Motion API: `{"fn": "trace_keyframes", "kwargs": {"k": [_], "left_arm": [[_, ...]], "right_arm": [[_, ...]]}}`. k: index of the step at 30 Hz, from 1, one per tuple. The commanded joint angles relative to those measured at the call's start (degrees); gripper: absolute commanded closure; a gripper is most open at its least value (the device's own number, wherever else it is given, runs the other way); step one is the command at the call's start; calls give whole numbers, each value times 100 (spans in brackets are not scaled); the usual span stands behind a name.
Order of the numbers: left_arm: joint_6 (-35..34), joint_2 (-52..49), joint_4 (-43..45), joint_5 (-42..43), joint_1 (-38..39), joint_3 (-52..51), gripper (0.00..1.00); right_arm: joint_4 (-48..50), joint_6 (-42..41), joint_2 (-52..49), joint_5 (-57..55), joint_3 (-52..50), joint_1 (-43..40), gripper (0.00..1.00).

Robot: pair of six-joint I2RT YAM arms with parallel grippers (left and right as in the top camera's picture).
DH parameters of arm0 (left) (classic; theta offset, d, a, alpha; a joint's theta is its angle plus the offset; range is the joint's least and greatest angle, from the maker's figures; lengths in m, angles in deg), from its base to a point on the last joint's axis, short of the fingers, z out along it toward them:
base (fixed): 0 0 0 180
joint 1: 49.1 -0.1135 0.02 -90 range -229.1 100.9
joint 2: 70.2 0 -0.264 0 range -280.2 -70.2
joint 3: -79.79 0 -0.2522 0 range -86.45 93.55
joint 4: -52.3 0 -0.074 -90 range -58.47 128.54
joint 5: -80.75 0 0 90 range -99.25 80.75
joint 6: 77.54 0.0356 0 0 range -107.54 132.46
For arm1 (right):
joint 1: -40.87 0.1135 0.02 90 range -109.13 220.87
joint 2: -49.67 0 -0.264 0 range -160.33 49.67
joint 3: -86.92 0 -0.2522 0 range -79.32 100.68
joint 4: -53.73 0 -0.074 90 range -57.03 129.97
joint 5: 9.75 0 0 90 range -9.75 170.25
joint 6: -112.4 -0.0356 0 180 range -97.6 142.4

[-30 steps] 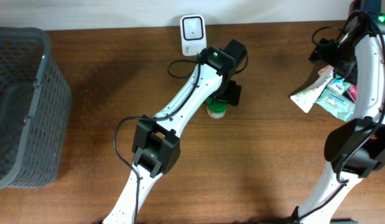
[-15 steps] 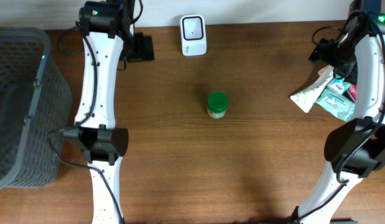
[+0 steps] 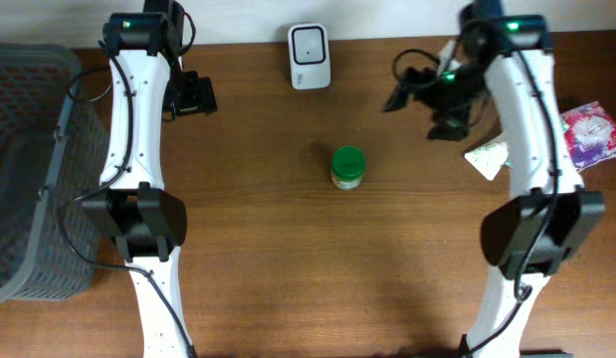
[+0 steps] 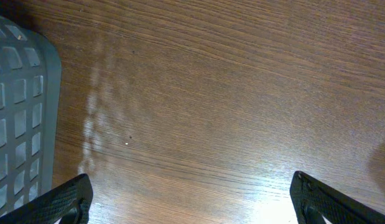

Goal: Scan the item barcode

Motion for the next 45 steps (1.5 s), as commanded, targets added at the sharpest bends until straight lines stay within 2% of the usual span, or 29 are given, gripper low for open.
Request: {"fn": "trace_keyframes", "kwargs": {"k": [1,3,8,14,16,20,23,24,25,27,28,30,33,34,35,38,40,42,43,45], "left_arm": [[87,22,9,59,-13,-37,1],[87,22,9,59,-15,-37,1],[87,22,9,59,-15,-37,1],[85,22,9,59,-13,-37,1],[85,22,9,59,-11,-37,1],[85,22,9,59,-9,-39,1],[87,22,9,59,-11,-37,1],[85,22,9,59,-11,-37,1],[87,22,9,59,-11,-37,1],[85,22,7,59,-9,-37,1],[87,22,7,59,-9,-37,1],[87,22,9,59,-9,-37,1],[85,22,9,59,-9,-37,1],[87,22,9,59,-9,-37,1],[87,22,9,59,-9,-37,1],[87,22,9,59,-9,-37,1],[87,22,9,59,-9,-37,1],[87,22,9,59,-11,-37,1],[87,22,9,59,-9,-37,1],[87,22,9,59,-9,-37,1]], "right_arm": [[-15,-2433,-11,-1056,-22,551,1],[98,-3606,-15,-1650,-22,1040,1],[258,-5565,-170,-2520,-24,1902,1],[588,-5668,-1088,-2520,-33,1980,1],[581,-5663,-1311,-2479,-33,2020,7],[581,-5663,-1552,-2505,-33,2144,9],[527,-5661,-1687,-2514,-70,2175,24],[492,-5593,-1707,-2581,-92,2173,32],[494,-5370,-1707,-2590,-96,2175,43],[494,-4673,-1705,-2594,-94,2170,58],[494,-4330,-1703,-2592,-94,2164,60],[501,-3075,-1700,-2594,-81,2164,59],[608,-105,-1700,-2612,-24,2164,58],[501,1104,-1700,-2614,-24,2166,49],[361,1392,-1700,-2675,-4,2164,1],[-166,831,-1700,-2671,450,2159,1],[-330,-807,-1700,-2457,885,2157,1],[-282,-2277,-1703,-2413,846,2159,1],[-284,-3403,-1703,-2413,765,2166,1],[-275,-4717,-1705,-2413,634,2129,1]]}}
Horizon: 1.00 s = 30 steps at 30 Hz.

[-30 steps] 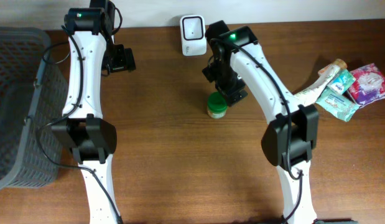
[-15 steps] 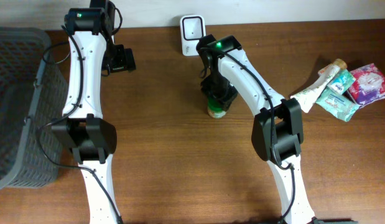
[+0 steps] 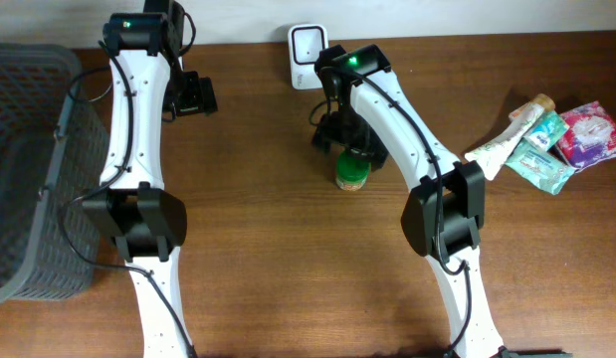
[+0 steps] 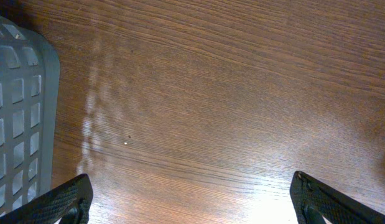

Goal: Scan the item barcode

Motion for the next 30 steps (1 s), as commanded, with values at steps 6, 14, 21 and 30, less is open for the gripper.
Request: {"fn": "trace_keyframes", "kwargs": {"k": [6,14,21,30], "left_arm": [[87,22,9,37,-9,-24,1],[87,22,9,37,-9,-24,1],[87,22,9,37,-9,-24,1],[87,22,9,37,-9,-24,1]], "right_arm": [[697,-2721,-17,118,-870,-28,17],[697,1169,-13,31,-664,-55,49],[350,4253,-13,-116,-557,-55,1],[737,-2140,-7,376,-555,-55,3]]}}
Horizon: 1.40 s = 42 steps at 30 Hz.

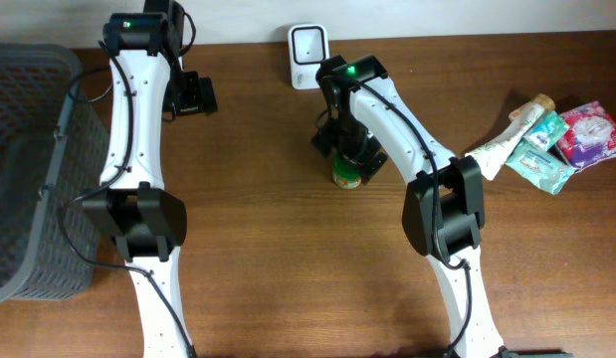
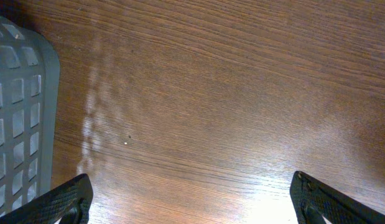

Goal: Scan the item barcode

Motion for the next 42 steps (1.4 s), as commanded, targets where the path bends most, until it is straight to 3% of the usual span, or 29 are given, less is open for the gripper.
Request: {"fn": "trace_keyframes", "kwargs": {"k": [1,4,5,7,10,11,13,14,15,19,22,23,26,29,32,36,39,42], "left_arm": [[87,22,7,37,-9,-24,1],[87,22,7,37,-9,-24,1],[87,22,7,37,-9,-24,1],[85,22,7,37,-9,-24,1],[87,22,7,37,-9,-24,1],[87,22,7,37,-9,-24,1],[87,22,7,37,-9,-24,1],[87,22,7,37,-9,-24,1],[87,22,7,37,-9,-24,1],[87,22,7,37,-9,-24,1],[87,22,7,37,-9,-24,1],[87,22,7,37,-9,-24,1],[87,22,7,37,-9,-24,1],[87,22,7,37,-9,-24,1],[87,22,7,37,-9,-24,1],[87,22,7,37,-9,-24,1],[87,22,7,37,-9,-24,1],[87,22,7,37,-9,-24,1]], "right_arm": [[168,-835,-13,-4,107,-9,16],[168,-813,-17,-92,-50,-2,36],[164,-807,-17,-151,-114,-2,38],[166,-284,-15,-131,-127,-2,49],[164,1652,24,-105,11,-13,52],[157,2809,26,-105,146,-13,51],[0,4651,26,-122,227,-4,43],[-120,5276,26,-197,227,-4,19],[-155,5381,26,-420,227,-4,1],[-229,4708,33,-407,229,-4,1],[-160,2830,33,466,227,-9,1],[-133,1703,33,490,227,-9,1],[-22,190,31,479,227,-15,1],[337,1172,28,4,227,-20,1],[122,1209,2,-330,225,-9,0],[323,2068,-31,-476,-11,-2,1],[599,2063,-31,-361,-313,2,2],[575,2063,-31,-313,-317,2,18]]}}
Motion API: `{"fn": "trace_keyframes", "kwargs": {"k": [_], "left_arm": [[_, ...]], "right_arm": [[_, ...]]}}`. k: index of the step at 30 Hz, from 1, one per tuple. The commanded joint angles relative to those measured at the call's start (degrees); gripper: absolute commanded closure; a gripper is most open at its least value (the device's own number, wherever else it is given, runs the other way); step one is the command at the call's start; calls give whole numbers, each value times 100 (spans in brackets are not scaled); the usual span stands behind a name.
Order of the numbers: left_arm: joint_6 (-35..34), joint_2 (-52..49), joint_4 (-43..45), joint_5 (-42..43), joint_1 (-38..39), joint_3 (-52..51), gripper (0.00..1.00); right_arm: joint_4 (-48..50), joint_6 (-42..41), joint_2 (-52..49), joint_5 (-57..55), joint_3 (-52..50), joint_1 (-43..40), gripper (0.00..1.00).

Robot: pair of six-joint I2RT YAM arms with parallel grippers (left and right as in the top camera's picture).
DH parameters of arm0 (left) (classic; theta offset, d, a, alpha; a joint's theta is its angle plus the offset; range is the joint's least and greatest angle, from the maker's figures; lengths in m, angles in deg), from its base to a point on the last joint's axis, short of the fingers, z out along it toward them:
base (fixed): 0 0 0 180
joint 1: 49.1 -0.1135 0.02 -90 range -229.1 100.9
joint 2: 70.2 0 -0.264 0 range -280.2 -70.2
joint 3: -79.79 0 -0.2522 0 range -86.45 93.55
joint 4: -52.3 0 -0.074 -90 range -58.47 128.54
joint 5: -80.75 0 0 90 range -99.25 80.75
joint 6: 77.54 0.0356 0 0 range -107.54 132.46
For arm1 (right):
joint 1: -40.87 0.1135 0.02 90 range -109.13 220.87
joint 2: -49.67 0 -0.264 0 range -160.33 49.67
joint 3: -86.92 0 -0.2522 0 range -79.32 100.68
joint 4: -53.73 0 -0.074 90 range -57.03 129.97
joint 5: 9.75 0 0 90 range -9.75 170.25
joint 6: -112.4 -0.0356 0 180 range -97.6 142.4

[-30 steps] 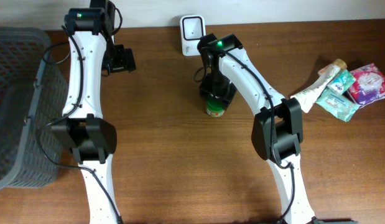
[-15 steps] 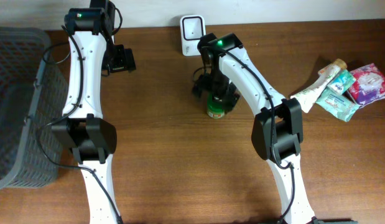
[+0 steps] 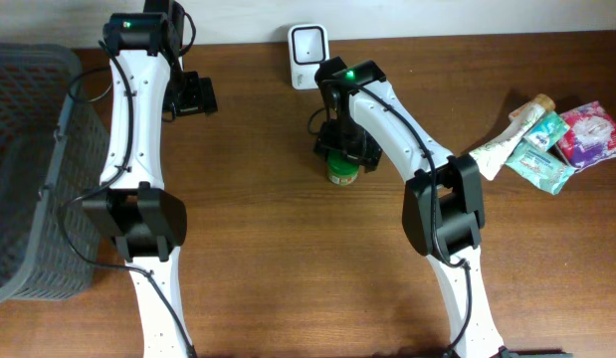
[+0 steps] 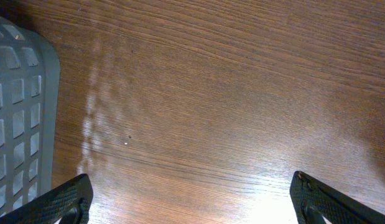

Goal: Scan the item barcode

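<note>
A small jar with a green lid (image 3: 340, 175) stands on the wooden table, just in front of the white barcode scanner (image 3: 309, 43) at the back edge. My right gripper (image 3: 342, 152) is down over the jar's top and covers most of the lid; how its jaws stand is hidden by the wrist. At the back left my left gripper (image 3: 195, 94) hangs apart from both. In the left wrist view the left gripper (image 4: 192, 202) is open over bare wood, its fingertips (image 4: 68, 199) wide apart.
A grey plastic basket (image 3: 29, 169) fills the left side, and its corner (image 4: 18, 93) shows in the left wrist view. Several packets and a tube (image 3: 546, 134) lie at the right edge of the table.
The right gripper sits slightly lower and further left over the jar, and the jar now shows a little to the left of where it was. The left arm has not moved.
The right gripper was first at the back right near the packets, with the jar standing alone mid-table. Then the right arm had reached across to the jar, in front of the scanner. It has stayed over the jar's top since. The left gripper stayed open throughout.
</note>
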Motion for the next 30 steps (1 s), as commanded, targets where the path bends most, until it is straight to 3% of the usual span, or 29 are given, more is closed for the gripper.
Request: {"fn": "trace_keyframes", "kwargs": {"k": [1,8,10,13,14,28,30], "left_arm": [[70,22,7,37,-9,-22,1],[70,22,7,37,-9,-22,1],[70,22,7,37,-9,-22,1],[70,22,7,37,-13,-22,1],[70,22,7,37,-15,-22,1],[70,22,7,37,-13,-22,1],[68,22,7,37,-13,-22,1]], "right_arm": [[-68,35,-28,11,-33,4,20],[-494,1814,-26,9,632,-2,29],[-501,1853,-28,-11,627,0,29],[-616,1851,-28,-11,592,0,11],[-616,1851,-28,-9,538,0,0],[-575,1827,-28,162,195,11,1],[-553,1576,-28,254,164,11,12]]}}
